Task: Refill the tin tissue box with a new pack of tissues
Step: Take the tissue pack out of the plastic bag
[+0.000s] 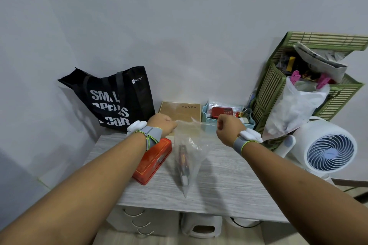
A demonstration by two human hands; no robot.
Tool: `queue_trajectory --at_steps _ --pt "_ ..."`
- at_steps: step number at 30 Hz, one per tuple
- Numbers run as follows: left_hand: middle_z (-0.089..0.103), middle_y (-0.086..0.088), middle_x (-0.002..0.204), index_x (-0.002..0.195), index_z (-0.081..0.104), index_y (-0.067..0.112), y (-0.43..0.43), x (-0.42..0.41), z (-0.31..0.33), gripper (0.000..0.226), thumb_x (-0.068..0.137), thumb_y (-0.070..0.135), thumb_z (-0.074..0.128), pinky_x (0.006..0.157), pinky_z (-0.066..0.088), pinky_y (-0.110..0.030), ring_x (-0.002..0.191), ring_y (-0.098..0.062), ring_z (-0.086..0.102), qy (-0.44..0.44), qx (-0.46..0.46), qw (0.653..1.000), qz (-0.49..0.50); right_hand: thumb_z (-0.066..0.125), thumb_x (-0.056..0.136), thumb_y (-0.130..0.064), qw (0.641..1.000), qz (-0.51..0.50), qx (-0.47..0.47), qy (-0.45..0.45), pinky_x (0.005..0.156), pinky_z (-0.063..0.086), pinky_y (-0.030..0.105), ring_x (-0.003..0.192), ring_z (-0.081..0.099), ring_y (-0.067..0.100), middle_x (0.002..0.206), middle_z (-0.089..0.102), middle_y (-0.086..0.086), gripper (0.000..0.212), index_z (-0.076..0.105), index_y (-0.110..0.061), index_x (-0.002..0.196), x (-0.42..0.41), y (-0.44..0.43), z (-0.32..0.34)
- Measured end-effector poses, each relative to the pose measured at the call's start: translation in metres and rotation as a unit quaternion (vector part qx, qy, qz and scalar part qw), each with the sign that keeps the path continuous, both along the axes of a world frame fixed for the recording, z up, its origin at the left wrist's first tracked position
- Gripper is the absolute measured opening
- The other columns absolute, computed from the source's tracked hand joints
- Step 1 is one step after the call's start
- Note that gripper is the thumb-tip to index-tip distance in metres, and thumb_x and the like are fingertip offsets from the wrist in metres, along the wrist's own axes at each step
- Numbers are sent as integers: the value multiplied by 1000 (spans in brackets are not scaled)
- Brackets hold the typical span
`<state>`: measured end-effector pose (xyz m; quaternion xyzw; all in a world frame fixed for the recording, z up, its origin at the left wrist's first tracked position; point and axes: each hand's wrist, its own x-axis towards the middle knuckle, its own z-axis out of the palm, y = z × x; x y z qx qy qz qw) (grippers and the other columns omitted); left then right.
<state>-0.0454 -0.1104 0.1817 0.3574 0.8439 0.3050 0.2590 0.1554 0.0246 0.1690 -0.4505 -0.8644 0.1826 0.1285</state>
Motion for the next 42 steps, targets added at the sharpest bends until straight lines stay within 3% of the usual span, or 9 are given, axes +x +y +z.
queue_trajectory --at_steps 7,11,15,19,26,30,34,38,42 --pt "56 -2 51 50 60 15 4 -2 -5 24 73 23 59 57 43 -28 53 -23 50 -44 17 999 -8 62 76 -7 994 27 61 -82 74 48 31 91 56 26 102 55 2 26 71 -28 89 4 4 -4" --pt "64 -5 64 51 64 17 16 11 -3 19 68 25 60 61 45 -28 60 -20 52 -84 57 993 -63 62 84 -11 970 175 146 -90 82 49 34 102 58 27 109 62 1 31 76 -29 104 -14 -5 2" --pt "65 6 60 63 64 14 27 18 -3 20 82 12 59 55 41 -21 63 -14 56 -149 69 982 -93 64 87 -18 969 211 13 -129 87 52 29 100 67 23 111 73 -1 27 76 -28 110 -29 -4 2" --pt "66 -4 85 70 60 14 32 11 -25 24 91 21 53 58 40 -25 70 -19 61 -261 90 960 -34 75 82 -40 961 141 -121 -204 90 47 27 105 65 21 110 73 0 38 71 -26 117 -22 15 -19" --pt "56 -14 59 63 56 10 23 -14 -105 16 78 15 55 45 40 -23 37 -22 48 -188 -80 978 42 72 82 -53 925 48 -342 -158 70 61 30 84 74 19 100 76 8 51 59 -21 120 4 41 -75" --pt "63 -20 78 83 62 4 24 -15 -156 19 83 23 58 56 47 -34 60 -31 60 -175 -144 973 41 72 78 -55 911 9 -398 -111 80 62 41 85 75 25 93 77 12 51 69 -13 105 11 46 -114" --pt "61 -21 126 121 61 -3 26 -12 -202 44 92 31 57 95 45 -37 119 -38 56 -97 -229 969 1 73 86 -39 883 -31 -466 -53 73 59 36 76 71 26 91 73 15 40 70 -5 106 12 38 -139" --pt "57 -17 132 123 58 -2 29 1 -226 50 95 39 54 93 39 -31 123 -34 54 -95 -281 955 4 72 88 -36 861 -55 -504 -29 52 47 26 59 57 20 84 68 15 37 71 -2 102 11 33 -164" --pt "40 -20 149 139 44 1 30 1 -244 51 102 36 41 109 29 -35 136 -34 39 -123 -254 959 22 69 90 -29 819 -85 -567 17 59 47 31 64 59 26 84 66 18 19 75 -11 85 2 33 -185"
